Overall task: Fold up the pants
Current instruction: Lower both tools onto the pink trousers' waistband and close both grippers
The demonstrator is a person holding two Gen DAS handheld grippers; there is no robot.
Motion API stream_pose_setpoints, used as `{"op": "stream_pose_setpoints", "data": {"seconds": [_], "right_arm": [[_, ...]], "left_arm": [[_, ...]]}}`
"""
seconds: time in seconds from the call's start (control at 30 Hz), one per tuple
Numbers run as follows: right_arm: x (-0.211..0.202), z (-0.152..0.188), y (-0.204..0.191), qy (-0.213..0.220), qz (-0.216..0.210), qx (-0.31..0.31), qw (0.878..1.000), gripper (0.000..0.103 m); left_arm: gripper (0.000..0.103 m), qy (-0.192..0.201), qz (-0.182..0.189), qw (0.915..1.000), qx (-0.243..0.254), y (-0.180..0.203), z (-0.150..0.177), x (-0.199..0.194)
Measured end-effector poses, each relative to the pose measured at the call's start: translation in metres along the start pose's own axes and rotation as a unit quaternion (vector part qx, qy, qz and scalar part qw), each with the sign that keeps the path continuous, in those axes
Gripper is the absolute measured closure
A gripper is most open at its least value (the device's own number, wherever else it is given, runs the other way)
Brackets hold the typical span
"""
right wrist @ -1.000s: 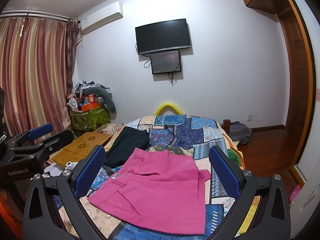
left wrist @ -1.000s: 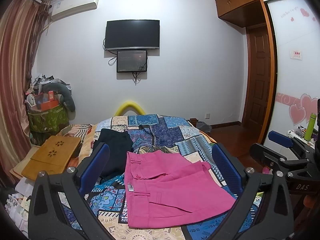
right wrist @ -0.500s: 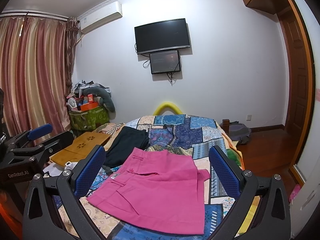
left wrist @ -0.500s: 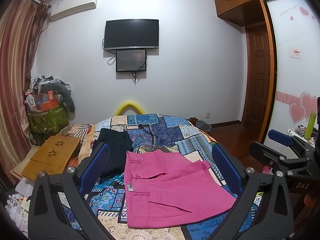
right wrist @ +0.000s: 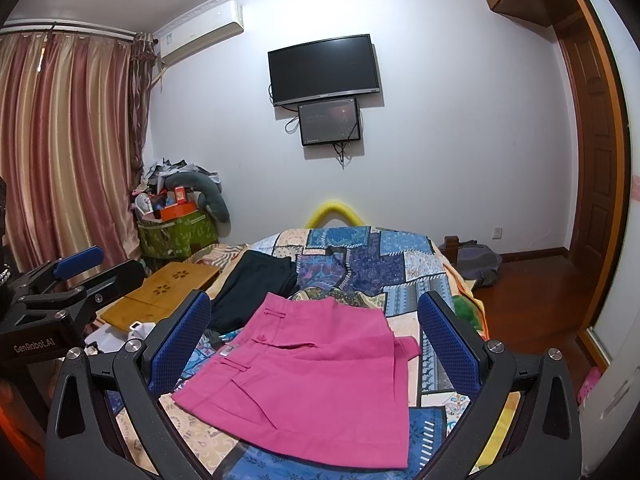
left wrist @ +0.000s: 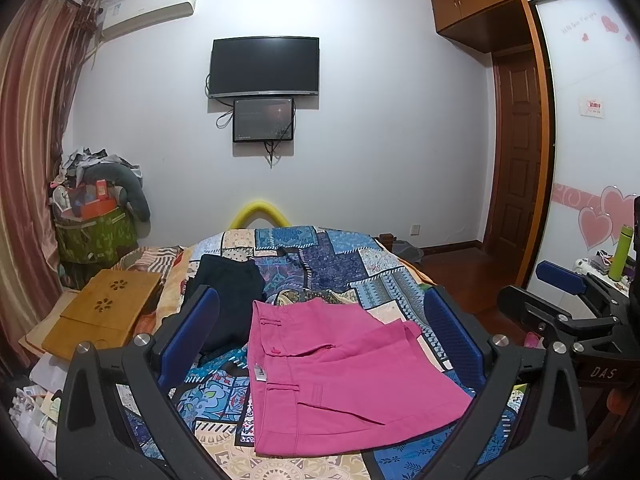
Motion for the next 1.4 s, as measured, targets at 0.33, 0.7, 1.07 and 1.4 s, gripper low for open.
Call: {"op": "stream_pose_setpoints", "data": {"seconds": [0.33, 0.7, 1.07, 1.4], "right_arm": [[0.018, 0.004, 0.005, -0.023, 0.011, 0.002, 1.0, 0.0], [0.091, 0.044, 0.053, -0.122, 0.044, 0.01, 0.992, 0.0], [0.161, 0.078, 0.107, -0.247, 0.026, 0.018, 0.968, 0.002], [0.203, 0.08, 0.137, -0.287, 0.014, 0.039, 0.957, 0.018]], "left_arm": [[0.0, -0.027, 0.004, 0.9996, 0.004, -0.004, 0.006, 0.031], [0.0, -0.165, -0.016, 0.9861, -0.011, -0.043, 0.048, 0.15], [0.011, -0.307, 0.007, 0.9513, -0.026, -0.083, 0.097, 0.256], [0.036, -0.38, 0.047, 0.9233, -0.023, -0.094, 0.119, 0.302]]}}
Point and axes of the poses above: each gripper's, at about its wrist camera, not at the fingertips, and x roughly the way its jaws point, y to its right, z to its underside, the point moved 1 cm from there along x, roughly the way its jaws point, and after that the axes turned 4 degrees about x, right-handed, at the moved point
